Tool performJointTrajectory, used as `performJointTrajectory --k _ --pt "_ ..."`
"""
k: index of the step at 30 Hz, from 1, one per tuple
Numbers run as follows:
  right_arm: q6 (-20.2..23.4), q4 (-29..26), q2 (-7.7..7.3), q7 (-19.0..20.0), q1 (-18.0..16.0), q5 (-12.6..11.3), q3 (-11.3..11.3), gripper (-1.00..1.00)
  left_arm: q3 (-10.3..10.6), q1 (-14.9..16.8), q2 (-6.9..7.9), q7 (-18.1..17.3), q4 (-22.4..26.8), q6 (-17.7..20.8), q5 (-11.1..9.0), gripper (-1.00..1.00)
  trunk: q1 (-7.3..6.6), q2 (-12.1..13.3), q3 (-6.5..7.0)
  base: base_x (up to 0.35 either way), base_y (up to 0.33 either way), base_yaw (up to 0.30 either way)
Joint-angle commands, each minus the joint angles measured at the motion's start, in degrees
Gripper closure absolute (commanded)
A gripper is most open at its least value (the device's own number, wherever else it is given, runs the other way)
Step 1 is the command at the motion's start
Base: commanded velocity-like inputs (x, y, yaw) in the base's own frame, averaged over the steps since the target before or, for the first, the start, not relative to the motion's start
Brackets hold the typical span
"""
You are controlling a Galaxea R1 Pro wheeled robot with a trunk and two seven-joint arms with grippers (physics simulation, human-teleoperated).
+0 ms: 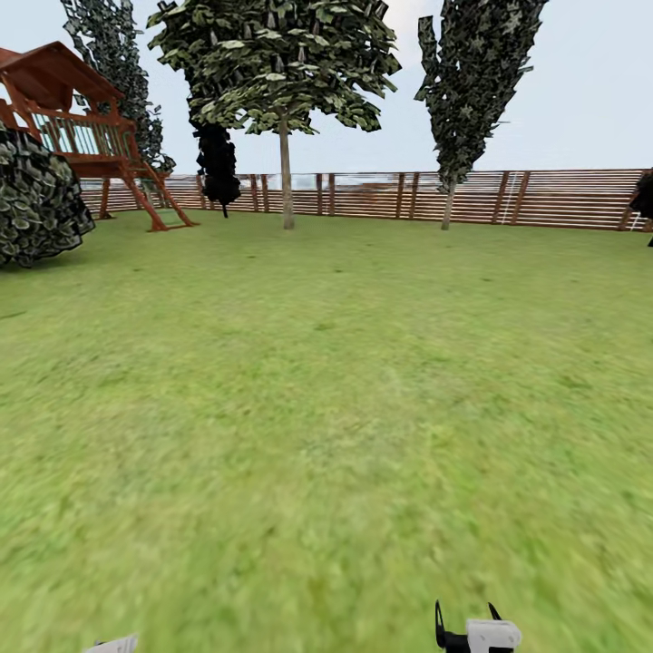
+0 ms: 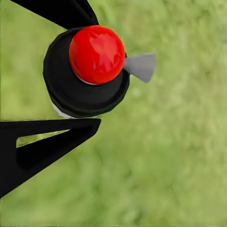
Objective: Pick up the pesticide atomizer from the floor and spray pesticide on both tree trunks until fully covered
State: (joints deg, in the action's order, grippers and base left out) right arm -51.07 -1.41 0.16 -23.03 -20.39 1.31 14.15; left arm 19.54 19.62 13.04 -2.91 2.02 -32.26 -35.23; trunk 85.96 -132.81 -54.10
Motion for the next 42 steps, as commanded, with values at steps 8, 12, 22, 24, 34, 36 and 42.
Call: performJointTrajectory --k 8,12,22,24,34,36,42 --pt "0.0 0.0 0.01 0.0 0.0 0.0 0.0 -1.0 -0.03 0.01 -0.12 0.01 0.0 0.0 -0.02 1.0 0.0 0.0 0.0 0.337 0.0 0.0" --pt "0.0 0.0 0.0 0.0 0.0 0.0 0.0 -1.0 -0.03 -0.02 -0.12 0.01 0.0 0.0 -0.02 1.0 0.0 0.0 0.0 0.337 0.0 0.0" --pt "0.0 -0.01 0.01 0.0 0.0 0.0 0.0 -1.0 -0.03 -0.01 -0.03 0.01 0.0 0.0 -0.02 1.0 0.0 0.0 0.0 0.337 0.0 0.0" --pt "0.0 0.0 0.02 0.0 0.0 0.0 0.0 -1.0 -0.03 -0.02 -0.03 0.01 0.0 -0.06 -0.02 1.0 0.0 0.0 0.0 0.337 0.0 0.0" --pt "0.0 0.0 0.02 0.0 0.0 0.0 0.0 -1.0 -0.03 -0.02 -0.03 0.01 0.0 -0.09 -0.03 1.0 0.0 0.0 0.0 0.336 0.0 0.0" --pt "0.0 -0.02 0.02 0.0 0.0 0.0 0.0 -1.0 -0.03 0.0 -0.03 0.01 0.0 -0.09 -0.03 1.0 0.0 0.0 0.0 0.336 0.0 0.0" --pt "0.0 0.0 0.01 0.0 0.0 0.0 0.0 -1.0 -0.03 -0.02 -0.03 0.01 0.0 -0.09 -0.02 1.0 0.0 0.0 0.0 0.336 0.0 0.0"
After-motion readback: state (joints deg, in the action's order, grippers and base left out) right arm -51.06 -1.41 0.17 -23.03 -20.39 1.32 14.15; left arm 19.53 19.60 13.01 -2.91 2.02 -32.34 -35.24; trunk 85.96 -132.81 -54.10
